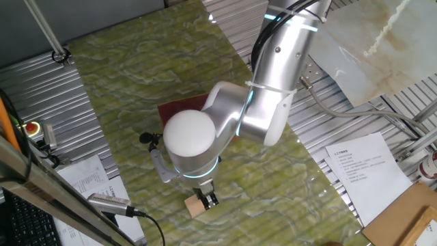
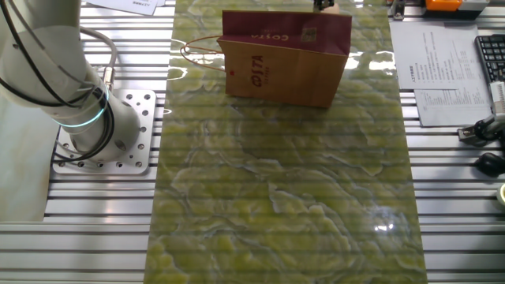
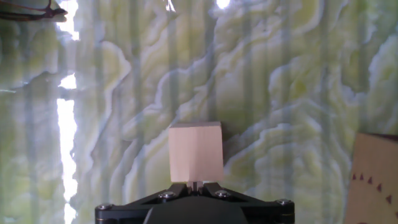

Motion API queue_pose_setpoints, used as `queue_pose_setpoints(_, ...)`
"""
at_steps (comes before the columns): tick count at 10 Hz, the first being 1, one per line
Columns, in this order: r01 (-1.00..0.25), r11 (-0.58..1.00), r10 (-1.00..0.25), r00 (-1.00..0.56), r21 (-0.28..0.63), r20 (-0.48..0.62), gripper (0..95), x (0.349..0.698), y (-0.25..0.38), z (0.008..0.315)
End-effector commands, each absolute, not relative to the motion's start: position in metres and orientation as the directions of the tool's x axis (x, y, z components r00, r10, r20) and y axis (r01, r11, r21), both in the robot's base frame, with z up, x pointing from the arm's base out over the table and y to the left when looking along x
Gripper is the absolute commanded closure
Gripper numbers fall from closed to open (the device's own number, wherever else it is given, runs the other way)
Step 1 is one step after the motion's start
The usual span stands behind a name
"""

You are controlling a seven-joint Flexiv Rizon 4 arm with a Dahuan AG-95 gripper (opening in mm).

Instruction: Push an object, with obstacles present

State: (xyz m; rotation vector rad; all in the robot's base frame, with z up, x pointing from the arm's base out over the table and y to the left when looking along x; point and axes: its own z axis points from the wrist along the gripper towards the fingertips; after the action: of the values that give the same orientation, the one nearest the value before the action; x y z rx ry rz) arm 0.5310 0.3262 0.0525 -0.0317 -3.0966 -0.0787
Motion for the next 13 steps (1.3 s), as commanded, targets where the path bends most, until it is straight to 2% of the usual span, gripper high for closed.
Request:
queue_pose_setpoints(1,0.013,0.999,0.012,-1.000,0.052,0.025,95.0,0.534,0.319,0.056)
queue_pose_setpoints(5,0.004,0.999,0.004,-1.000,0.052,0.005,95.0,0.541,0.314,0.057)
queue_pose_setpoints(8,0.005,0.999,0.003,-0.998,0.050,0.056,95.0,0.541,0.316,0.057)
queue_pose_setpoints(13,0.016,0.999,0.011,-0.995,0.044,0.098,95.0,0.521,0.334,0.052)
